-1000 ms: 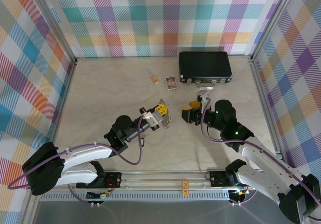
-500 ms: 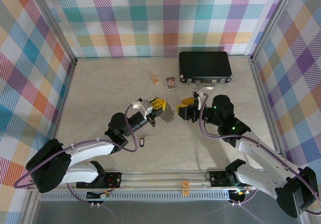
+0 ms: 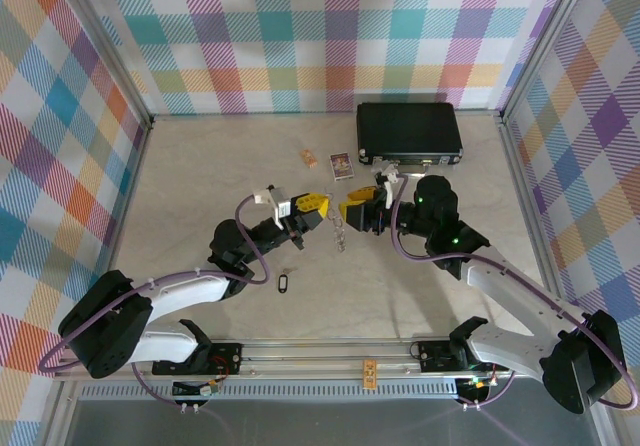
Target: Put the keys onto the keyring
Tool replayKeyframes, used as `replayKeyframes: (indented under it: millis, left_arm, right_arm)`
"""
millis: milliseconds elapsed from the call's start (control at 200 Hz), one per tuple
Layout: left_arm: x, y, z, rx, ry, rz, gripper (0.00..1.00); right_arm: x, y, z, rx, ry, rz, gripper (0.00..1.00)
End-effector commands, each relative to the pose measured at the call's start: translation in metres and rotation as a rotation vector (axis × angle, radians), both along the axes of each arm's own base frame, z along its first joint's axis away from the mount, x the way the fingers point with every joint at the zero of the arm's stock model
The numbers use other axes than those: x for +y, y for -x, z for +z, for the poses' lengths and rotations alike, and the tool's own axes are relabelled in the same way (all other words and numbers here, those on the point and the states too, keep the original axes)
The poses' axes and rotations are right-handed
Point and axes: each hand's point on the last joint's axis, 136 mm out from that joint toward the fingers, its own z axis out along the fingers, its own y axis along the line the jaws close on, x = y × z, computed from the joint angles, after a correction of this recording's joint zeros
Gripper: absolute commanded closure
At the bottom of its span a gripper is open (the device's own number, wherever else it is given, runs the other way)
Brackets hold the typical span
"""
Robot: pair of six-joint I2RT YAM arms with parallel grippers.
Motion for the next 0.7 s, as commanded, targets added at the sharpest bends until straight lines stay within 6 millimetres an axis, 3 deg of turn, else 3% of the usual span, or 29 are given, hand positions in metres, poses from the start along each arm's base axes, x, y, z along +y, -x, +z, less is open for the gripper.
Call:
replayKeyframes:
  millis: [0, 155, 440, 695]
  left_arm:
    - [0.005, 0.009, 0.035, -0.071, 0.084, -0.056, 1.0]
    - [0.0, 0.009, 0.034, -0.051, 0.086, -0.097, 1.0]
    - [-0.003, 0.008, 0.033, -0.033, 0.087, -0.117, 1.0]
    - [-0.004, 0.011, 0.032, -0.02, 0.086, -0.141, 1.0]
  right_arm:
    - [0.0, 0.0, 0.027, -0.089, -0.032, 0.001, 0.55]
    - [0.006, 0.007, 0.026, -0.08, -0.034, 0.061, 0.57]
    - [0.012, 0.025, 0.047, -0.136, -0.098, 0.166, 0.62]
    - [0.017, 0.025, 0.052, -0.134, -0.123, 0.203, 0.7]
